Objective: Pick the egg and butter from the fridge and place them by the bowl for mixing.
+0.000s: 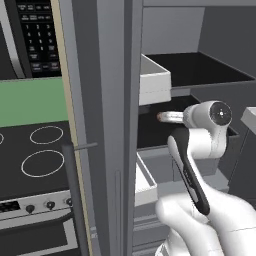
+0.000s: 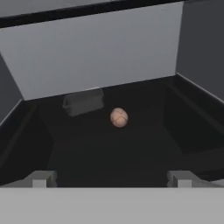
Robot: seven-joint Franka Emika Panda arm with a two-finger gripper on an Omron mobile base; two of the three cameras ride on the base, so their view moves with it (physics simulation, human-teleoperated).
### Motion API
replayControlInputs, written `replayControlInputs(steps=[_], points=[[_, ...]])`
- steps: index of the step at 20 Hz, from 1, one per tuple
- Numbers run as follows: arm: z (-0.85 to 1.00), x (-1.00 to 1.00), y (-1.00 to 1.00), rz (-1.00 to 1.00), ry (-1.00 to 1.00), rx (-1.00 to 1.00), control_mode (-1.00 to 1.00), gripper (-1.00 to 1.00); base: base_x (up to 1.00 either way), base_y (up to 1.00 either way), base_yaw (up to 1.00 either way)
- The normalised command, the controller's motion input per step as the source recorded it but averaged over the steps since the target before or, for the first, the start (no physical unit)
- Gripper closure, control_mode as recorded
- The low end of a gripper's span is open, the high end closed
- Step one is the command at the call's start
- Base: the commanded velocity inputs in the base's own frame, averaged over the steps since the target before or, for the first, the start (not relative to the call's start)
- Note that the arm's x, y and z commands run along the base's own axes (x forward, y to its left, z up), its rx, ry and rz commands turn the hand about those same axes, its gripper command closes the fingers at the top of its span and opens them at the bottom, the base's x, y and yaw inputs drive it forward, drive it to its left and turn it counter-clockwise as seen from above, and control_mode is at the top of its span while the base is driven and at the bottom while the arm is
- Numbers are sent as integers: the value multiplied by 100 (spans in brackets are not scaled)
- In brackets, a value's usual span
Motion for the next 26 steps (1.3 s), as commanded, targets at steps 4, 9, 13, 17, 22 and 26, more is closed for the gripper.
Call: replayControlInputs(steps=[4,9,13,17,22,26], points=[[-28,43,-5,0,-1,0,-100,-100,0,0,0],[-9,47,-17,0,0,0,-100,-100,0,0,0],[0,46,-20,0,0,1,-100,-100,0,0,0],[0,45,-14,0,0,0,-100,-100,0,0,0],[-13,36,-2,0,0,0,-100,-100,0,0,0],[-8,25,0,0,2,0,-100,-100,0,0,0]])
